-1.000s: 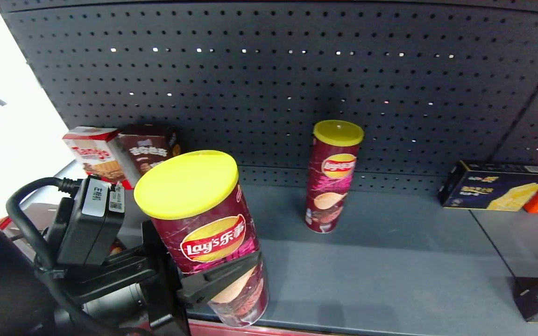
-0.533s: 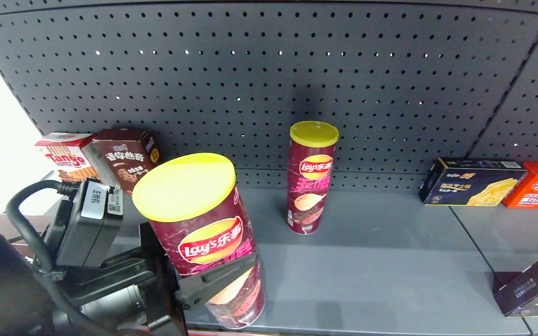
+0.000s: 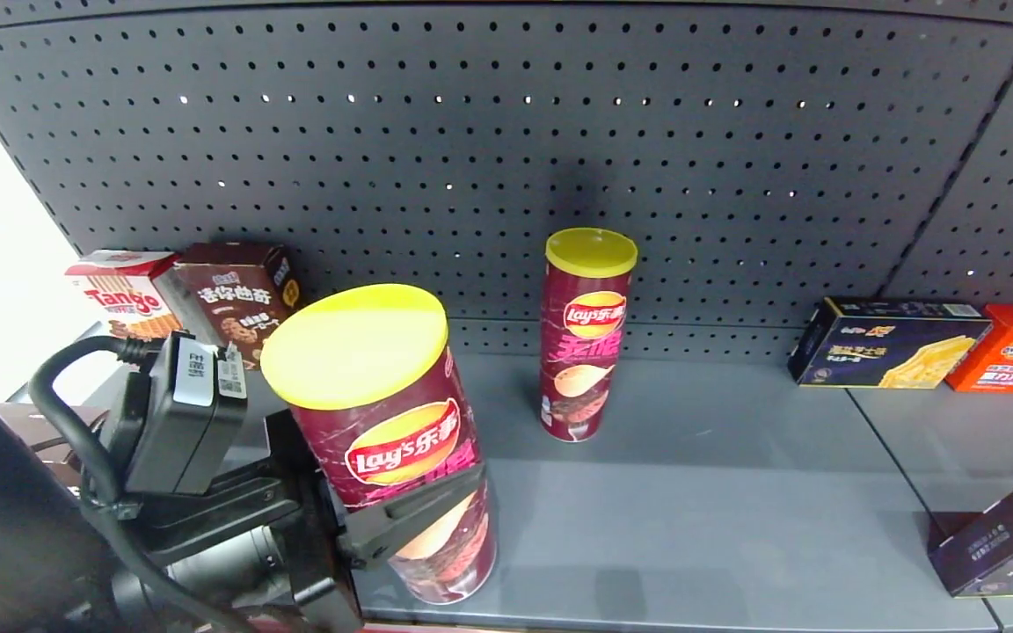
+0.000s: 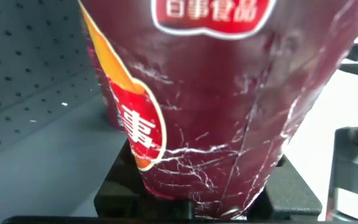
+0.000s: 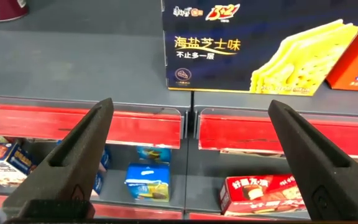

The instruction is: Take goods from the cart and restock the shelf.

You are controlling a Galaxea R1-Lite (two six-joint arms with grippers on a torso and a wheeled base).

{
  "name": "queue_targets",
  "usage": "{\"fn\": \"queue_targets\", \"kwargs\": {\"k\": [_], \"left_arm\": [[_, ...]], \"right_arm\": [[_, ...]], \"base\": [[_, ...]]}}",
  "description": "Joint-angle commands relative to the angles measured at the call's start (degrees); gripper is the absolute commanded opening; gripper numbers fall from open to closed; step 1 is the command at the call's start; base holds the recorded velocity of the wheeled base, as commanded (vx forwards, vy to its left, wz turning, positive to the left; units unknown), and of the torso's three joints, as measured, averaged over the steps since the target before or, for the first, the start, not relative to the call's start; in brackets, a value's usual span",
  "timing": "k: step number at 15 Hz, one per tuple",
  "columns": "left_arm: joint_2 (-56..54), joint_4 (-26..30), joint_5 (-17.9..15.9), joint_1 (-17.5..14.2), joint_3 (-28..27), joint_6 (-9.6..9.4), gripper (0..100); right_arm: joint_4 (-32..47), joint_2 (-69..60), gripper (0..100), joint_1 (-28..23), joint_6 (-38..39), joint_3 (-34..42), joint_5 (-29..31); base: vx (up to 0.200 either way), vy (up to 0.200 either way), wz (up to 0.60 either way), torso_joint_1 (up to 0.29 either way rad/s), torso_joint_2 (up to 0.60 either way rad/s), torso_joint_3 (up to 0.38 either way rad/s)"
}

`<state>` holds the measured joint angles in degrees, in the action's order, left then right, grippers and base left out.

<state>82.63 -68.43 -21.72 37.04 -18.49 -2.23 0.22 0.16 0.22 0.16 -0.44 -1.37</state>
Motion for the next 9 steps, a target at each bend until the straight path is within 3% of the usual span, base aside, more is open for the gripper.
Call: {"fn": "queue_targets", "kwargs": {"k": [1,4,7,9], "left_arm": [[0.34,0.05,0.45,-0.12,-0.49,-0.05,0],[0.43,0.05,0.10,-1.62,0.30,0.12,0],[1.31,0.31,0.01,-3.02,-0.32,0.30,0],[0.69,6.73,0.37,-3.02,-3.04,2.06,0]], "right_arm": [[3.56,16.10,100,1.36,0.54,-20.22,-2.15],[3.12,22.87,100,4.61,-4.11,-24.70,-8.48],[2.33,29.64,100,7.69,-4.03,-27.60,-13.58],[2.15,36.32,100,11.56,-4.11,-32.70,-14.89]], "base": [[0.000,0.000,0.00,0.000,0.00,0.000],[0.000,0.000,0.00,0.000,0.00,0.000],[0.000,0.000,0.00,0.000,0.00,0.000],[0.000,0.000,0.00,0.000,0.00,0.000]]}}
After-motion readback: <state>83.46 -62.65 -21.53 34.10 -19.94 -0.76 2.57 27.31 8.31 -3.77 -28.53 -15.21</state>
